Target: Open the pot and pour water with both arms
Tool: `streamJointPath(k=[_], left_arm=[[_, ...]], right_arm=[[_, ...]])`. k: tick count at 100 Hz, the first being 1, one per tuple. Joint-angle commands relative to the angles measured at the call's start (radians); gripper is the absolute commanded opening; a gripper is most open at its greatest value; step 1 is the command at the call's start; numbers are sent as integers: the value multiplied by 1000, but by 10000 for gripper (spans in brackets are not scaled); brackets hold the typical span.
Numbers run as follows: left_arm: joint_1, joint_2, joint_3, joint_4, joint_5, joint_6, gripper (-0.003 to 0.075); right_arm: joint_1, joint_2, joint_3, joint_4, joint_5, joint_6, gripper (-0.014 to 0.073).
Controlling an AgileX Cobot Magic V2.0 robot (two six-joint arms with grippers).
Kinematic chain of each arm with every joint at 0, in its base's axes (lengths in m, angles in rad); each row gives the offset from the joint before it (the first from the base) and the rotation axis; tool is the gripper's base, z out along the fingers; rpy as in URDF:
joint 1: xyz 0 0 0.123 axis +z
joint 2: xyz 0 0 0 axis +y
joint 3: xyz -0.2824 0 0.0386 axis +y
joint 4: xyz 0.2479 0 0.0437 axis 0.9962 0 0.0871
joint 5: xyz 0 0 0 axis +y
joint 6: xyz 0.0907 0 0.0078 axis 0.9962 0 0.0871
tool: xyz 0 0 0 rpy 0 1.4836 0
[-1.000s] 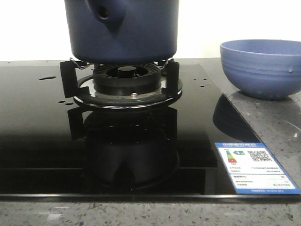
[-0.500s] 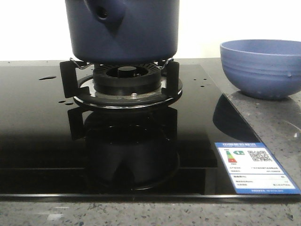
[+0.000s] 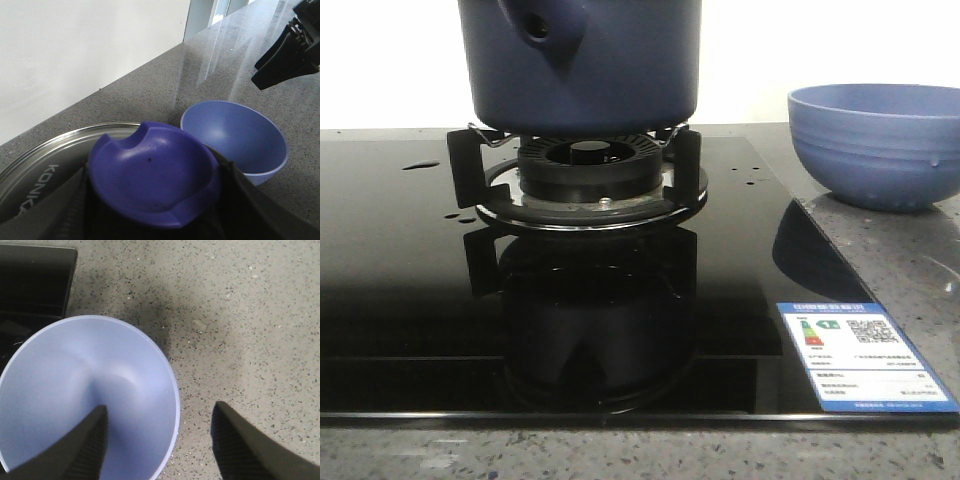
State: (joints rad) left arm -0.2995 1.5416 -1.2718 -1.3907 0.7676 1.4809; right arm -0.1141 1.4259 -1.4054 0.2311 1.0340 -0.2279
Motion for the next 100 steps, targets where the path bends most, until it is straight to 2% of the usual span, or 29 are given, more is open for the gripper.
streamJointPath(k=[1, 43, 48, 65, 100], left_arm=[[3, -52, -32, -77, 16, -3, 384], [3, -39, -32, -32, 16, -19, 386], [3, -35, -32, -32, 16, -30, 403], [3, -35, -32, -43, 16, -30, 531], [25, -115, -74, -52, 10, -30, 531]], right_arm=[[-6, -38, -25, 18, -41, -14, 403], [-6, -38, -25, 24, -41, -16, 403], [-6, -38, -25, 24, -41, -16, 403], [-6, -38, -25, 24, -41, -16, 403], [-6, -38, -25, 38, -41, -17, 403]])
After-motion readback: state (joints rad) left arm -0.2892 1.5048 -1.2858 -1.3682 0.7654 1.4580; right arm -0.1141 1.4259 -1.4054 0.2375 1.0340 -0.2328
